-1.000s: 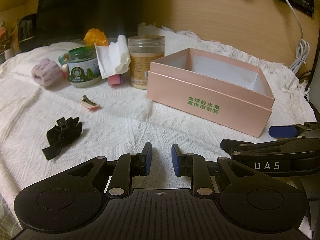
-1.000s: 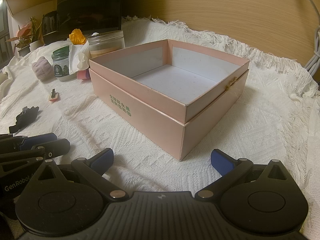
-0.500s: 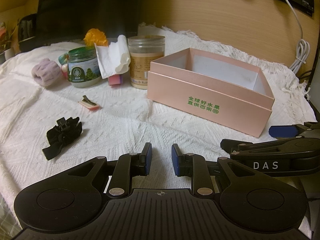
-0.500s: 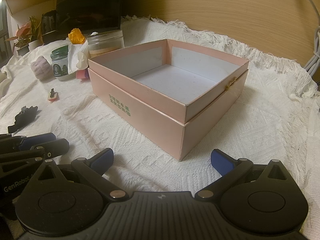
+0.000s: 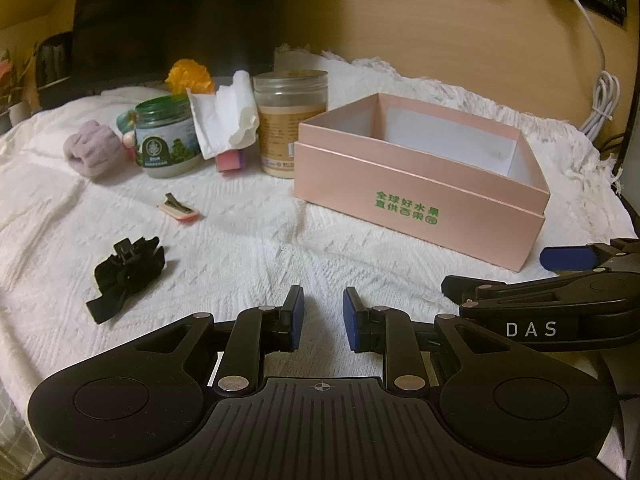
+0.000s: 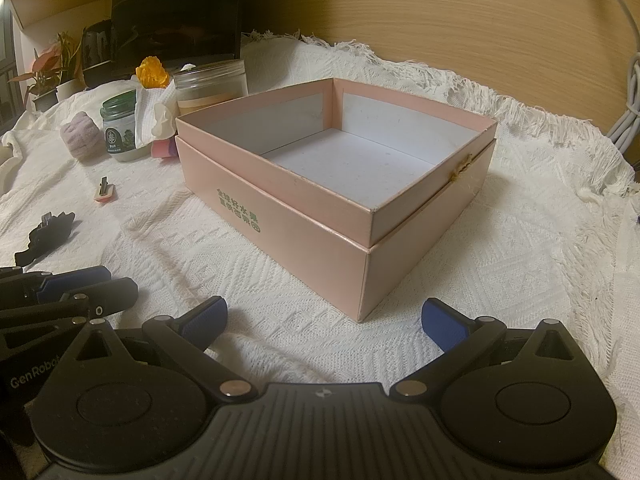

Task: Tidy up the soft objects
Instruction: 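Grasp the black claw clip with the left tool while the right tool grasps the small metal clip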

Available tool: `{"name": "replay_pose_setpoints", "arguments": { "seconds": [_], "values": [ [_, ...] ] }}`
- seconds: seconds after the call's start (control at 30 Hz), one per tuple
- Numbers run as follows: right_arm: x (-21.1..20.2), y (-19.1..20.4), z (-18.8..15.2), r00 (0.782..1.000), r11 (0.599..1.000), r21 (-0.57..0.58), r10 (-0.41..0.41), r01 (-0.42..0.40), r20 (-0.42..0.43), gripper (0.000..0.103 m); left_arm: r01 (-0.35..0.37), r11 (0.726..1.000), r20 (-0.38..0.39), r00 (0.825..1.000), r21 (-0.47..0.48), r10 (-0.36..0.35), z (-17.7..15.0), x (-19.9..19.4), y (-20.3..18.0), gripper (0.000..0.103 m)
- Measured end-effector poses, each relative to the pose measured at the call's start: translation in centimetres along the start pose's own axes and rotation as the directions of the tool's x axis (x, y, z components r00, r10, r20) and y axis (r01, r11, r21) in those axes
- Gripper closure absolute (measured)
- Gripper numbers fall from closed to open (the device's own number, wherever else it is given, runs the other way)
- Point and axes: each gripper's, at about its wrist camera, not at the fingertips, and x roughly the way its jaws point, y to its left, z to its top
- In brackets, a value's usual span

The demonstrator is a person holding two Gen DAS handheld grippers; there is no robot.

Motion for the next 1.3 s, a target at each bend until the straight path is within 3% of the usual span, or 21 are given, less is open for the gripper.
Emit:
{"name": "replay_pose_setpoints", "arguments": {
  "seconds": [0.17,0.3,0.4,0.5,0.6,0.63,0.73,0.83,0.93,1.07,1.13,1.3],
  "values": [
    [0.1,0.0,0.1,1.0,1.0,-0.005,0.003,-0.003,-0.006,0.0,0.002,1.0,-0.025,1.0,0.017,-0.001,0.4,0.1,0.0,0.078],
    [0.4,-0.4,1.3,0.996,1.0,0.012,0.026,-0.025,-0.084,0.0,0.05,0.998,-0.098,0.994,0.028,-0.047,1.5,0.5,0.6,0.078],
    [0.7,-0.5,2.7,0.979,1.0,0.029,0.016,-0.011,-0.201,0.0,0.129,0.992,-0.156,0.98,0.016,-0.125,2.5,0.9,2.0,0.078],
    [1.2,-0.2,3.6,0.963,1.0,0.021,-0.002,0.008,-0.27,0.0,0.184,0.981,-0.204,0.96,-0.066,-0.193,3.0,1.2,3.5,0.079],
    [1.3,0.2,3.5,0.962,0.998,0.039,-0.028,0.04,-0.273,0.0,0.281,0.955,-0.218,0.931,-0.089,-0.294,3.6,0.5,5.0,0.079],
    [1.1,0.4,3.2,0.965,0.998,0.043,-0.037,0.05,-0.261,0.0,0.296,0.952,-0.184,0.934,-0.085,-0.307,3.7,-0.3,5.7,0.078],
    [0.7,0.4,2.7,0.973,0.999,0.032,-0.033,0.041,-0.227,0.0,0.223,0.975,-0.057,0.973,0.016,-0.222,4.6,-2.9,7.9,0.078],
    [0.1,0.1,2.8,0.975,0.998,0.052,-0.024,0.036,-0.221,0.001,0.104,0.989,-0.018,0.995,0.103,-0.103,5.0,-3.8,10.8,0.078],
    [-1.4,0.6,2.8,0.985,0.996,0.087,0.017,-0.002,-0.169,0.002,0.062,0.993,-0.088,0.995,0.097,-0.054,5.2,-2.2,13.6,0.078],
    [-3.7,3.2,2.8,0.995,0.999,0.015,0.041,-0.04,-0.09,0.002,0.184,0.983,-0.191,0.965,0.006,-0.179,5.1,0.3,15.5,0.078],
    [-4.0,4.3,3.0,0.994,0.998,-0.001,0.064,-0.065,-0.087,0.002,0.198,0.978,-0.222,0.958,0.062,-0.18,5.1,1.2,15.2,0.076],
    [-4.3,6.5,3.9,0.993,0.994,-0.039,0.1,-0.102,-0.065,0.002,0.151,0.964,-0.192,0.975,0.221,-0.108,5.2,1.9,14.2,0.071]
  ]
}}
